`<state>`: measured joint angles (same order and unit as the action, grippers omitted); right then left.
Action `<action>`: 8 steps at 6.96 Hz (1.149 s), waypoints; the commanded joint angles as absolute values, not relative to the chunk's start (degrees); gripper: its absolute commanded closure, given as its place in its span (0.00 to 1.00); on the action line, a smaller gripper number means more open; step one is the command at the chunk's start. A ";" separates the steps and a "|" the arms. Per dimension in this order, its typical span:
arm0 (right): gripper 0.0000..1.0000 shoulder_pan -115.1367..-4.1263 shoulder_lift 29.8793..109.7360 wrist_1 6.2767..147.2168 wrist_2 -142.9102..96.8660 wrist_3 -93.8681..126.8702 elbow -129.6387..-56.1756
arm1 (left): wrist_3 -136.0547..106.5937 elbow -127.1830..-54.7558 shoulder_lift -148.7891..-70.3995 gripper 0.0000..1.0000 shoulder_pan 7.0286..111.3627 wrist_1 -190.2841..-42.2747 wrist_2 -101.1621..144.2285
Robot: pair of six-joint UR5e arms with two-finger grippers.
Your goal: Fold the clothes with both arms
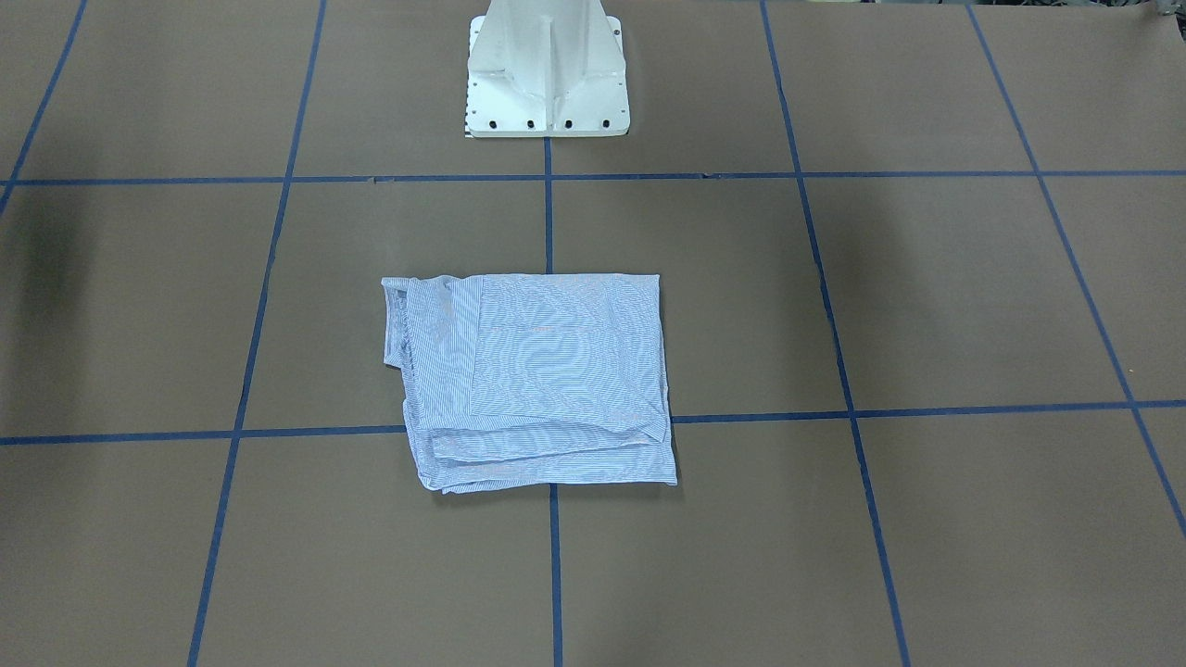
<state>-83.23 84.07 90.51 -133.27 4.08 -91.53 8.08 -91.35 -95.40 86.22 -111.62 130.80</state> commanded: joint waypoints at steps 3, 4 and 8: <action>0.00 -84.38 91.05 93.16 -132.98 3.07 -99.31 | 6.61 -92.72 -93.17 0.00 87.89 -103.10 131.05; 0.00 -84.38 91.40 93.16 -132.89 3.08 -99.49 | 6.24 -92.03 -92.73 0.00 88.15 -102.57 131.39; 0.00 -84.11 92.73 92.91 -134.47 7.86 -99.32 | 2.90 -91.85 -90.97 0.00 87.98 -103.09 133.68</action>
<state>-84.23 92.69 93.30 -133.97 4.31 -99.34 3.40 -92.01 -91.54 87.98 -102.73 133.28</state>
